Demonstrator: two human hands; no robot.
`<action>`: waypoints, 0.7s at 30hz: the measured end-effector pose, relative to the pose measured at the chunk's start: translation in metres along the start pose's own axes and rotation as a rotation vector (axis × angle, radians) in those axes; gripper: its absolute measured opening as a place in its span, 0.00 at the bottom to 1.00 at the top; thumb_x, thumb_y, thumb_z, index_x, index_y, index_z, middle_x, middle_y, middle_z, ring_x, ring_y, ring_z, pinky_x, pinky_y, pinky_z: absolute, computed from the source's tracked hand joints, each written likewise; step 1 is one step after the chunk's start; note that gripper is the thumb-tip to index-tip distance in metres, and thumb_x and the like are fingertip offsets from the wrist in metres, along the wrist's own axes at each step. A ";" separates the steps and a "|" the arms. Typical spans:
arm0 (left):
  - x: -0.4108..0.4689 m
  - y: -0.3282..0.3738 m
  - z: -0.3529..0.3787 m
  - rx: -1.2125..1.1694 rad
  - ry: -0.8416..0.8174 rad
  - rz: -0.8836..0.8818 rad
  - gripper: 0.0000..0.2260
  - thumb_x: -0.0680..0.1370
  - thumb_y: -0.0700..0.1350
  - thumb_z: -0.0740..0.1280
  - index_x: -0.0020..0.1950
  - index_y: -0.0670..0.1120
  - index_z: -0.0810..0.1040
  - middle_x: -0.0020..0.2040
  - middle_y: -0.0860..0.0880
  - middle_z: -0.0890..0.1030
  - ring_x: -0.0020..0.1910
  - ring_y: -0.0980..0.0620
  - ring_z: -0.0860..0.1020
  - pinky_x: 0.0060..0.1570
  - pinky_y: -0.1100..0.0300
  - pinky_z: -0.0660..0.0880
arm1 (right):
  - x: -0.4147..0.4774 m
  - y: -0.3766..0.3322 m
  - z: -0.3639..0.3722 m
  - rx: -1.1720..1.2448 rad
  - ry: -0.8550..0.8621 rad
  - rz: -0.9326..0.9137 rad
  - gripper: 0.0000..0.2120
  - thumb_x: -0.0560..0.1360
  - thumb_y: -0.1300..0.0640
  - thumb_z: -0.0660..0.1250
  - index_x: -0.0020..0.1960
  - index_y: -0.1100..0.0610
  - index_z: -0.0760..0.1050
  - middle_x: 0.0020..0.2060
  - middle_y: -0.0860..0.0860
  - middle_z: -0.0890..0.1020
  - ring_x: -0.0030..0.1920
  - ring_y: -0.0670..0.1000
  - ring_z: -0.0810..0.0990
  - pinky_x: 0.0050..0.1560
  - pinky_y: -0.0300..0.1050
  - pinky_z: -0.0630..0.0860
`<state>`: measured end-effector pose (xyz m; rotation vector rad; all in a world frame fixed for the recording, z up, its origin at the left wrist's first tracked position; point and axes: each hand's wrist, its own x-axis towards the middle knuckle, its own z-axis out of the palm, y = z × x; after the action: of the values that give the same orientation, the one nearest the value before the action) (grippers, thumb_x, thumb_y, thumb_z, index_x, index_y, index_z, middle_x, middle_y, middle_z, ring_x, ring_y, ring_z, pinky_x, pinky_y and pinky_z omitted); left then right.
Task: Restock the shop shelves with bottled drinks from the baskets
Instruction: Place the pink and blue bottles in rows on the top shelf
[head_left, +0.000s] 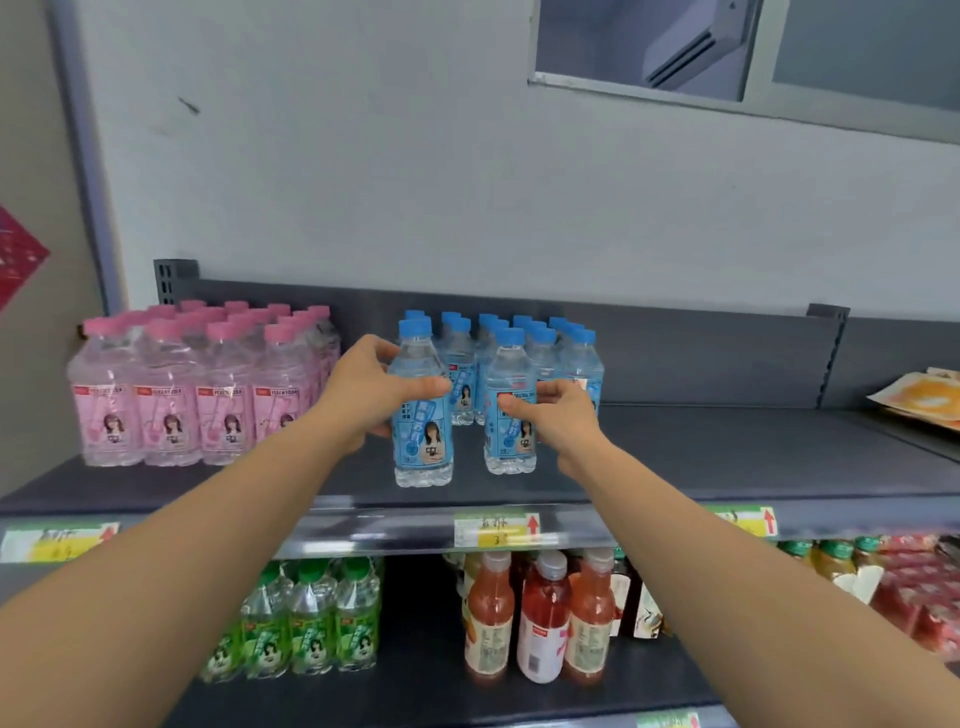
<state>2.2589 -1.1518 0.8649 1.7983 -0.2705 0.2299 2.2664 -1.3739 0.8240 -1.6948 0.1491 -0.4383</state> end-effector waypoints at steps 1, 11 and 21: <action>0.005 -0.002 -0.001 0.004 -0.005 -0.003 0.26 0.64 0.48 0.80 0.55 0.48 0.70 0.47 0.52 0.77 0.42 0.54 0.80 0.27 0.57 0.78 | 0.006 0.002 0.005 -0.008 0.009 0.006 0.29 0.65 0.54 0.80 0.60 0.59 0.71 0.56 0.53 0.79 0.55 0.54 0.78 0.55 0.50 0.76; 0.039 -0.019 -0.002 0.033 -0.052 0.004 0.24 0.64 0.49 0.80 0.53 0.50 0.70 0.46 0.52 0.78 0.42 0.54 0.81 0.29 0.57 0.78 | 0.040 0.021 0.035 -0.056 0.103 -0.014 0.28 0.66 0.54 0.78 0.61 0.59 0.71 0.55 0.52 0.78 0.54 0.53 0.77 0.48 0.44 0.75; 0.054 -0.027 0.003 0.032 -0.070 -0.012 0.28 0.64 0.49 0.80 0.57 0.49 0.70 0.48 0.51 0.77 0.45 0.52 0.80 0.31 0.56 0.79 | 0.049 0.019 0.038 -0.502 0.230 -0.179 0.18 0.69 0.43 0.74 0.52 0.54 0.78 0.42 0.46 0.80 0.32 0.40 0.74 0.32 0.37 0.69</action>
<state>2.3183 -1.1516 0.8557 1.8412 -0.3071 0.1638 2.3276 -1.3590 0.8115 -2.1558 0.2952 -0.7792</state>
